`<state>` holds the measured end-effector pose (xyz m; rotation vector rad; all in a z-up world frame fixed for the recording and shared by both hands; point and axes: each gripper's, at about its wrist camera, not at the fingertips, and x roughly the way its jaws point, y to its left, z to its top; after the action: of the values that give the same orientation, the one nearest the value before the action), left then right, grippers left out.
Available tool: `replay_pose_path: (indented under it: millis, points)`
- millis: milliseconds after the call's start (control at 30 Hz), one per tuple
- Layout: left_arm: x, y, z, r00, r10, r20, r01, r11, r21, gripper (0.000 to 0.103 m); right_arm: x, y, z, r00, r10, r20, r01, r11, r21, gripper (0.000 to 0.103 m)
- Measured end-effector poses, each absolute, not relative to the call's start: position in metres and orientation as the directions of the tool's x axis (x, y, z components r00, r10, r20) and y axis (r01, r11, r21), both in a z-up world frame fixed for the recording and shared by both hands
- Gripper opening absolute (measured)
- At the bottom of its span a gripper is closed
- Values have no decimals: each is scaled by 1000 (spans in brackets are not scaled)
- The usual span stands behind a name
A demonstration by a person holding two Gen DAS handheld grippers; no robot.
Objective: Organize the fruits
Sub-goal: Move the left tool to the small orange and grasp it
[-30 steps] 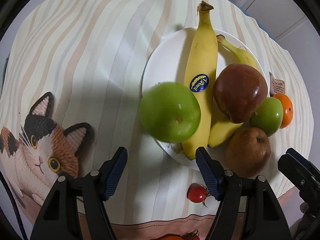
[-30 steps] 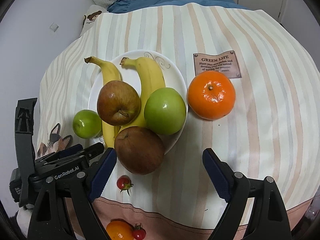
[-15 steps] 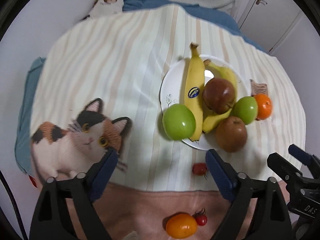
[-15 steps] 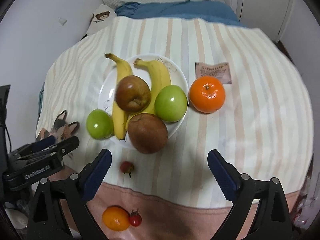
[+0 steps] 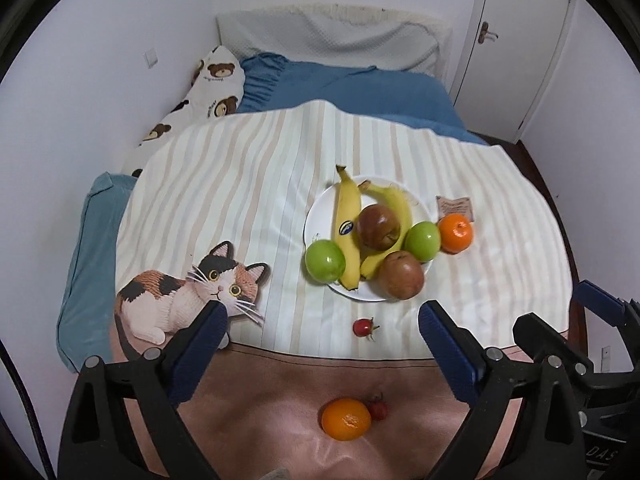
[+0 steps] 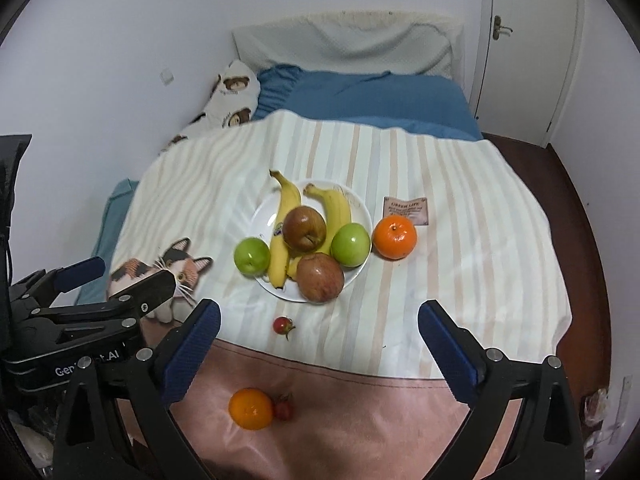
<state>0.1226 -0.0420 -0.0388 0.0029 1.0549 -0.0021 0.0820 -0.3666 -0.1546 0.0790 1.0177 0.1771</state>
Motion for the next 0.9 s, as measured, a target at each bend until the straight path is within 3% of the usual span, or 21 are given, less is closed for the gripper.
replay_pose_path:
  millis: [267, 400, 600, 667, 733, 900]
  points:
    - [102, -48, -28, 511, 17, -859, -35, 999, -1, 98, 64, -377, -140, 516, 227, -826, -117, 974, 195, 101]
    - [94, -48, -48, 465, 57, -884, -81, 997, 22, 98, 66, -383, -158, 469, 267, -842, -139, 964, 228, 101]
    - [88, -54, -162, 194, 27, -981, -90, 996, 10, 98, 72, -394, -231, 303, 352, -885, -159, 935, 317, 101]
    - [87, -62, -202, 93, -3, -996, -69, 998, -9, 97, 72, -399, -255, 266, 346, -900, -150, 937, 316, 96]
    - [85, -71, -240, 12, -17, -1000, -51, 999, -17, 97, 73, -404, -274, 238, 334, -912, -146, 941, 307, 78]
    - [85, -76, -295, -75, -67, -995, -108, 992, -58, 90, 81, -418, -301, 195, 335, -922, -113, 941, 318, 77]
